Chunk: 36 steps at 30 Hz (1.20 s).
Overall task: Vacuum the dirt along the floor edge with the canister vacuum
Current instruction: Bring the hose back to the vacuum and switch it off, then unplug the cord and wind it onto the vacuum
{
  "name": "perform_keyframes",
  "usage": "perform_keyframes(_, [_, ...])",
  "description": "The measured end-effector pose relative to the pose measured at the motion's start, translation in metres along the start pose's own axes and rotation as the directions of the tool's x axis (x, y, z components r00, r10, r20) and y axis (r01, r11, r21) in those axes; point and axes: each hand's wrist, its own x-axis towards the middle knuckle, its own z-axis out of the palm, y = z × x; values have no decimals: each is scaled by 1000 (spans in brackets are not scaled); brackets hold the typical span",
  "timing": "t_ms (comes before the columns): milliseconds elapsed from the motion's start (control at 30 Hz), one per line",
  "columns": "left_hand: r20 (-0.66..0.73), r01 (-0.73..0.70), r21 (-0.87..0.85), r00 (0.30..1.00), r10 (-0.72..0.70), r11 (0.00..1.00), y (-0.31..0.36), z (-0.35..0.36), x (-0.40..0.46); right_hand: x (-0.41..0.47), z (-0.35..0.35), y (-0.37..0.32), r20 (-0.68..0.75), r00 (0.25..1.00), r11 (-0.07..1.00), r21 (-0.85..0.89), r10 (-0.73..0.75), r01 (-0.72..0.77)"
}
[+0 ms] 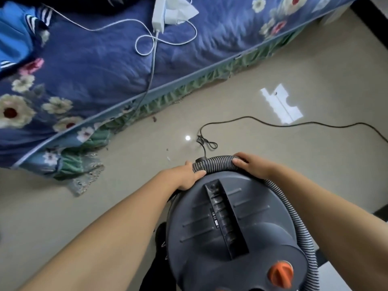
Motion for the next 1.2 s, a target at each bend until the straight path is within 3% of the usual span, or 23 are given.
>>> perform_keyframes(133, [32, 67, 93, 997, -71, 993, 10, -1, 14, 18, 3, 5, 43, 998, 999, -25, 40, -39])
perform_keyframes(400, [-78, 15, 64, 997, -10, 998, -2, 9, 4, -4, 7, -9, -22, 993, 994, 1, 112, -112])
perform_keyframes(633, [-264, -175, -150, 956, 131, 973, -27, -18, -80, -75, -22, -54, -289, 949, 981, 179, 126, -76])
perform_keyframes(833, [-489, -420, -172, 822, 292, 891, -30, -75, -137, -120, -29, -130, -560, 817, 985, 166, 138, -53])
perform_keyframes(967, [-468, -527, -82, 770, 434, 846, -61, -119, -154, -117, -16, -197, -653, 731, 979, 162, 198, -120])
perform_keyframes(1067, [-450, -609, 56, 692, 564, 791, -99, -171, -169, -103, -5, -255, -736, 613, 955, 175, 288, -239])
perform_keyframes(1200, [-417, -601, 239, 646, 639, 763, -128, -249, -182, -90, -3, -316, -785, 527, 941, 212, 325, -265])
